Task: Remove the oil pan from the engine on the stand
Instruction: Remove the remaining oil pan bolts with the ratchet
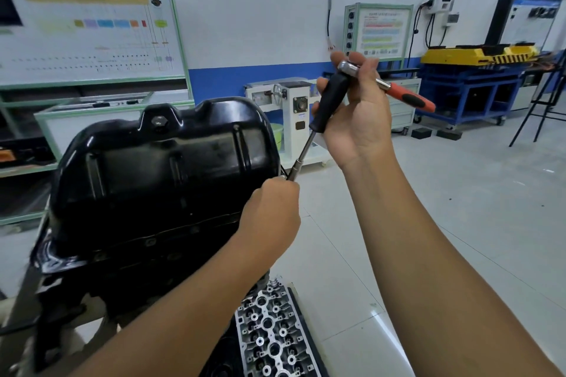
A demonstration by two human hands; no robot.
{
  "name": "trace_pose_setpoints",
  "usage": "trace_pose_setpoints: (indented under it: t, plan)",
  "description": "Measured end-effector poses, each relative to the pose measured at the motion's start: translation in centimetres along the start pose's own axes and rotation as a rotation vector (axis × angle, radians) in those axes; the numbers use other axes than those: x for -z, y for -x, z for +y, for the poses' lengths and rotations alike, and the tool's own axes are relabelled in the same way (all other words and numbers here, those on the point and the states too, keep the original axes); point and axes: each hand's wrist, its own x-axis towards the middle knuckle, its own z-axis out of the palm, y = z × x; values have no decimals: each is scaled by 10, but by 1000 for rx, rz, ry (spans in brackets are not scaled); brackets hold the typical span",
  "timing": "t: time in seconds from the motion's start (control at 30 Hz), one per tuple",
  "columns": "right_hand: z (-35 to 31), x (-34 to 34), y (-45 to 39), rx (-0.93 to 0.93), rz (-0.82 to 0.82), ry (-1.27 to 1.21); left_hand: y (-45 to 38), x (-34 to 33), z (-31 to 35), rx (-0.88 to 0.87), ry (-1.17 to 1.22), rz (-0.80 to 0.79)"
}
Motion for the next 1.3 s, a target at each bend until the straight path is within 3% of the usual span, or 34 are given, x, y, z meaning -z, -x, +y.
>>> trace_pose_setpoints:
  t: [0.13,0.3,0.37,0.5,0.7,1.3]
  plan:
    - [-6,7,2,2,11,-36,-6,8,6,-70,-190,-77]
    - [-20,15,-1,68,71,-30,-20,29,9,-482,-673,-63]
    - [-27,18,-3,88,92,-52,-33,36,3,-602,-769,-46]
    - [-33,26,-6,74,153,-79,-57,47,-2,-751,-884,-169]
    - [-32,39,-7,48,225,-107,-68,50,-3,-809,-969,-265]
    - [-39,53,-7,47,272,-230,-67,51,-9,-855,-911,-226]
